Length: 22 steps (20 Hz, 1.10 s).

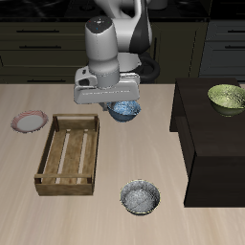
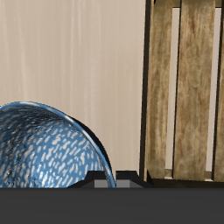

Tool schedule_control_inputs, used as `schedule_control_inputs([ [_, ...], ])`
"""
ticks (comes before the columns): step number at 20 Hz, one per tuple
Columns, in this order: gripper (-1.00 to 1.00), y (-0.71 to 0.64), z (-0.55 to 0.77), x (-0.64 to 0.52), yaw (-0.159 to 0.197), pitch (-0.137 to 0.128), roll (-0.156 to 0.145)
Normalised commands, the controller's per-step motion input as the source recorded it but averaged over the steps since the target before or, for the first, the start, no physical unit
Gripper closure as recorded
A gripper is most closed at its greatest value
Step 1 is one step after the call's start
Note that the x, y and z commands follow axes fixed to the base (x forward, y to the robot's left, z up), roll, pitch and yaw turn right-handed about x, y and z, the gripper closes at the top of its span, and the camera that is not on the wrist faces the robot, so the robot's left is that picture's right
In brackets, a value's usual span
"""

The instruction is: Place the blue bowl in the wooden tray

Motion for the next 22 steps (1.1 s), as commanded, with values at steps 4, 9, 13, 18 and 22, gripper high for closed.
schedule_control_inputs([
  [4, 1.00, -0.49, 0.22, 0.03, -0.019, -0.038, -0.065],
  [9, 1.00, -0.54, 0.05, 0.02, -0.030, -0.004, -0.065],
  [13, 1.00, -0.39, 0.12, 0.00, -0.030, -0.012, -0.047],
  [18, 1.00, -0.49, 0.19, 0.04, -0.012, -0.025, -0.065],
  [22, 1.00, -0.44, 0.09, 0.13, -0.019, -0.001, -0.060],
])
